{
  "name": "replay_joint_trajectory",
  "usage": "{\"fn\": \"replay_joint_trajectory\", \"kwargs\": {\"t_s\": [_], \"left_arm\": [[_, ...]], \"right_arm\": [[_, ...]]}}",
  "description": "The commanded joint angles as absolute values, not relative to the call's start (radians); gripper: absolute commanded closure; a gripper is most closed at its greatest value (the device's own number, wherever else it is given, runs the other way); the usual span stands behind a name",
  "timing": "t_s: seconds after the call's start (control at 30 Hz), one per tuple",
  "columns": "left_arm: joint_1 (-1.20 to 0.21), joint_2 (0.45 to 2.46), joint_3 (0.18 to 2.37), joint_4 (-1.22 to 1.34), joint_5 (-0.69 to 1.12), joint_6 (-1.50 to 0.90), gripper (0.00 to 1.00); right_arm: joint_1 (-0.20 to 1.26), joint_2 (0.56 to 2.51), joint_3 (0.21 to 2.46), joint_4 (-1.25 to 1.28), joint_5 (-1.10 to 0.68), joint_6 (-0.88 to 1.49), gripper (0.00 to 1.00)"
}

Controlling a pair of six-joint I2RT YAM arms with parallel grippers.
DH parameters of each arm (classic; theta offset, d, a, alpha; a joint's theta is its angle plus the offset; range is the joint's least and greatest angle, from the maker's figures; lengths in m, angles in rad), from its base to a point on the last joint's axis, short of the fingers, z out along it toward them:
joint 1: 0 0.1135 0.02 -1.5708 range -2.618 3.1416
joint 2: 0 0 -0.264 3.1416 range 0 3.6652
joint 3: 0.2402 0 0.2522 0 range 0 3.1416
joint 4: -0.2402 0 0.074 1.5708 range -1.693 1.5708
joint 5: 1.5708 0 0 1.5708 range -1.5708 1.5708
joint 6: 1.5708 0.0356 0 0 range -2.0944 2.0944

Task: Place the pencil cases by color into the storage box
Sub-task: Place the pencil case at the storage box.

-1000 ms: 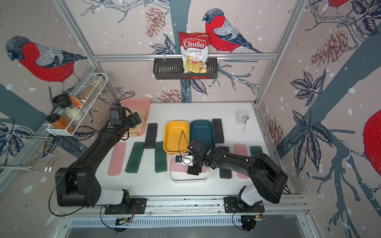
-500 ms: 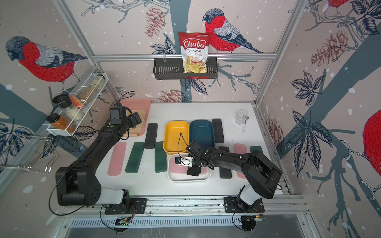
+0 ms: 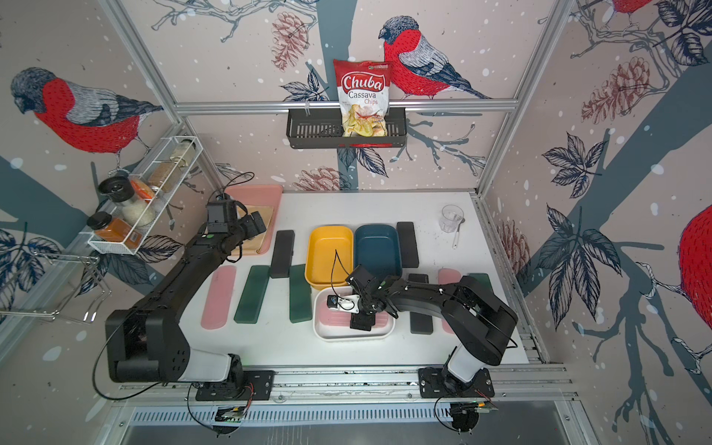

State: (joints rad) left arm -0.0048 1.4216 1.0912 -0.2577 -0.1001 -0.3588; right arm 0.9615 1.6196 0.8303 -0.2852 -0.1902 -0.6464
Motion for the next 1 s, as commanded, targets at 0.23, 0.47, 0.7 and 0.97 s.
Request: {"fn": "replay_joint_trajectory", "kwargs": {"t_s": [0.23, 0.47, 0.7, 0.97], "left_arm": [[-0.007, 1.425, 1.073, -0.298, -0.046, -0.359, 0.03], [-0.007, 1.446, 1.081, -0.332, 0.004, -0.366, 0.03], [-0.017, 1.518, 1.127, -0.400, 0.081, -0.342, 0.03], [-0.056, 1.679, 1.248, -0.551, 0.137, -0.272, 0.03]], "right_arm": [[0.963, 1.622, 0.840, -0.280, -0.163, -0.617, 0.01], [0.963, 1.594, 0.865, -0.311, -0.160, -0.609, 0.00], [0.954, 1.546, 0.915, -0.354, -0.163, -0.592, 0.00], [0.905, 1.463, 0.959, -0.356, -0.163, -0.532, 0.00]]}}
